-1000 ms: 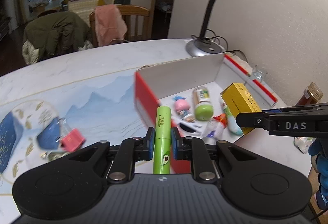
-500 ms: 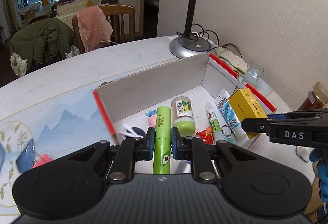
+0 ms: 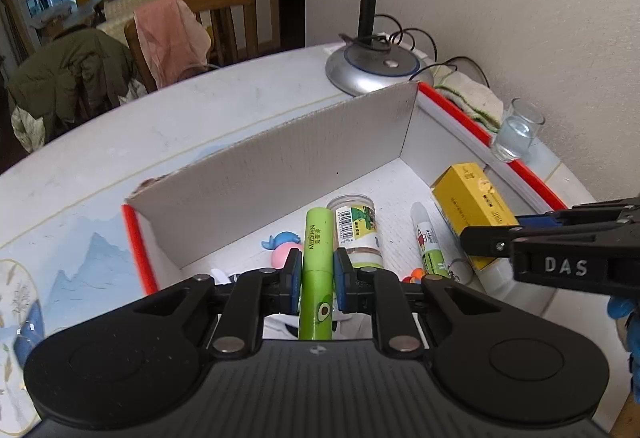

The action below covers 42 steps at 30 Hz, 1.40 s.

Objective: Organize rigid objects
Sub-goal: 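Carry the green cylinder with the left tool while the right tool carries the yellow carton into the box, then release the green cylinder with the left tool while the right tool releases the yellow carton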

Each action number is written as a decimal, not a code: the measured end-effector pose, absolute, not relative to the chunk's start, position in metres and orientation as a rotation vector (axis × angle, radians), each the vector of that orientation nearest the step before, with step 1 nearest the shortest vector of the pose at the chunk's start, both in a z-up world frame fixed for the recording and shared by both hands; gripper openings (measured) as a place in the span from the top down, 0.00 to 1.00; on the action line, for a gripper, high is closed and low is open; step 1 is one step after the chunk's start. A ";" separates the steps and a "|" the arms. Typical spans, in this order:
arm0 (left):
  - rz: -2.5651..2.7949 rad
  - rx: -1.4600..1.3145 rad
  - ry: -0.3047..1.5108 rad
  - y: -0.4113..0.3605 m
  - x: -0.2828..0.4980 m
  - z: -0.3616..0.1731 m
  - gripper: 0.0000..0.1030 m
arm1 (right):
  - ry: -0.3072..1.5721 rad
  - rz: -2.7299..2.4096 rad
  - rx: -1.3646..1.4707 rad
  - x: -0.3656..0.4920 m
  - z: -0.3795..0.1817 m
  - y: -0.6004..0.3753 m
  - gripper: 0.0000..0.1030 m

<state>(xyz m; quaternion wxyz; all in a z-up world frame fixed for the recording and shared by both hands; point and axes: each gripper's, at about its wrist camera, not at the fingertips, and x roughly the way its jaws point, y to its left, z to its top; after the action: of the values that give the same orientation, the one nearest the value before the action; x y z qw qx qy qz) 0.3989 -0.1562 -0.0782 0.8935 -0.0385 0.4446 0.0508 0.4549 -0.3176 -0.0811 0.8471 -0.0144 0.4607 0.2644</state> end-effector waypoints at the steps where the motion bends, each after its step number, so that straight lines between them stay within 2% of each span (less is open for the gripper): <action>1: 0.110 -0.078 0.931 -0.156 0.403 -0.081 0.84 | 0.979 0.554 -0.033 0.458 -0.084 -0.316 0.72; 13: 0.119 -0.059 1.036 -0.158 0.444 -0.108 0.84 | 1.041 0.586 -0.131 0.468 -0.106 -0.288 0.72; 28: 0.129 -0.097 1.123 -0.155 0.459 -0.123 0.84 | 1.079 0.593 -0.185 0.465 -0.114 -0.280 0.71; 37: 0.130 -0.127 1.131 -0.152 0.455 -0.123 0.84 | 1.089 0.599 -0.162 0.462 -0.113 -0.285 0.60; 42: 0.124 -0.143 1.125 -0.151 0.445 -0.119 0.84 | 1.078 0.606 -0.138 0.456 -0.106 -0.292 0.59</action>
<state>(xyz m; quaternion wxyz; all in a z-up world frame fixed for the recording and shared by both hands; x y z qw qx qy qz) 0.4447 -0.1512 -0.1186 0.8418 -0.0677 0.5324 0.0585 0.4558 -0.2915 -0.1061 0.8127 -0.0647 0.5049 0.2836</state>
